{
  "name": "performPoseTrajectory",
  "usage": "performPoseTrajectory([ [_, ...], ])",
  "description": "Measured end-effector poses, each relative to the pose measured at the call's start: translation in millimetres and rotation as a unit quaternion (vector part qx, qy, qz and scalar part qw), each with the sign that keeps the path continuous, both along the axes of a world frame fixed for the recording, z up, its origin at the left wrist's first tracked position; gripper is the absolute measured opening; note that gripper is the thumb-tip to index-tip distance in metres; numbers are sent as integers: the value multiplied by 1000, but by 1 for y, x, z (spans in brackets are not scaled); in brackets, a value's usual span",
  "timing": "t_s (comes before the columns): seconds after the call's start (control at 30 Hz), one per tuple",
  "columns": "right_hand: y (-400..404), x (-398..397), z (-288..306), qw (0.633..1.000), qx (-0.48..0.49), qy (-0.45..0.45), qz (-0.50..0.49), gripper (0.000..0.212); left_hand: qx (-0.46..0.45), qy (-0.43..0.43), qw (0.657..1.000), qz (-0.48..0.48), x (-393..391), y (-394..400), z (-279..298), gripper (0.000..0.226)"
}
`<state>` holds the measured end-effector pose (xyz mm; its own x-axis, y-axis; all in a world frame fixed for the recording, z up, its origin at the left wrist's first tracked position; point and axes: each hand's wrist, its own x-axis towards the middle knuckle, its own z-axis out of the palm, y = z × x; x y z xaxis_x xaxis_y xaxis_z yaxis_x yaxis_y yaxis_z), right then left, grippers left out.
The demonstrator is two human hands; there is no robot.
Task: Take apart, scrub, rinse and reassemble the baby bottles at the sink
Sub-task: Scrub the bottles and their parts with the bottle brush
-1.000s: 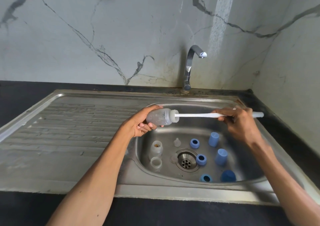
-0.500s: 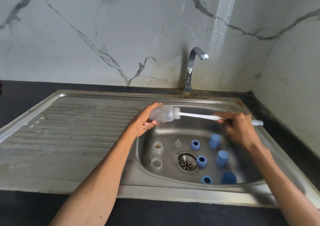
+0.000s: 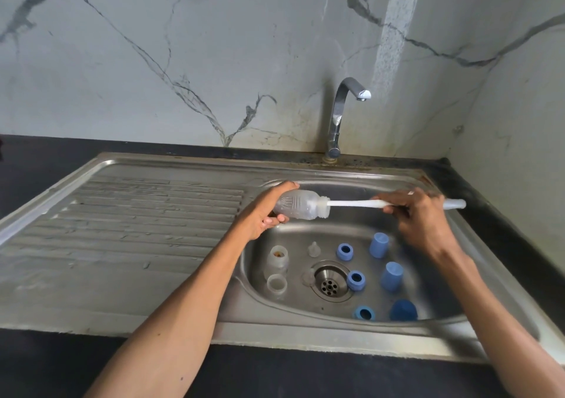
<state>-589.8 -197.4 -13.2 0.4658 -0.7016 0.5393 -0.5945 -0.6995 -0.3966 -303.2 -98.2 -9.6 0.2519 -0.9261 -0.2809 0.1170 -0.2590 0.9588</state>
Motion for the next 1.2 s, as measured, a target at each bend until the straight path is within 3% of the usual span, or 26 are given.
performPoseTrajectory([
  [0.13,-15,-16,7,999,-21,-22,-26,43,-10,5,1000,9,11,-1,2,50],
  [0.3,3,4,5,997,-70,36,-14,39,16,-46,999,12,0,2,0,41],
  [0.47,-4,-14,18,996,-56,-1,-75,43,-37,-19,998,55,12,-1,3,51],
  [0.6,14,9,11,989,-102,89,-59,52,-33,-112,990,76,7,-1,-8,53],
  [0.77,3,-2,20,995,-70,14,-68,45,-48,-67,994,67,10,-6,-1,59],
  [0.97,17,10,14,995,-60,59,-50,41,-45,-91,993,66,3,1,-1,54],
  [1.2,4,-21,21,991,35,9,-126,36,-101,20,985,135,27,8,5,44],
])
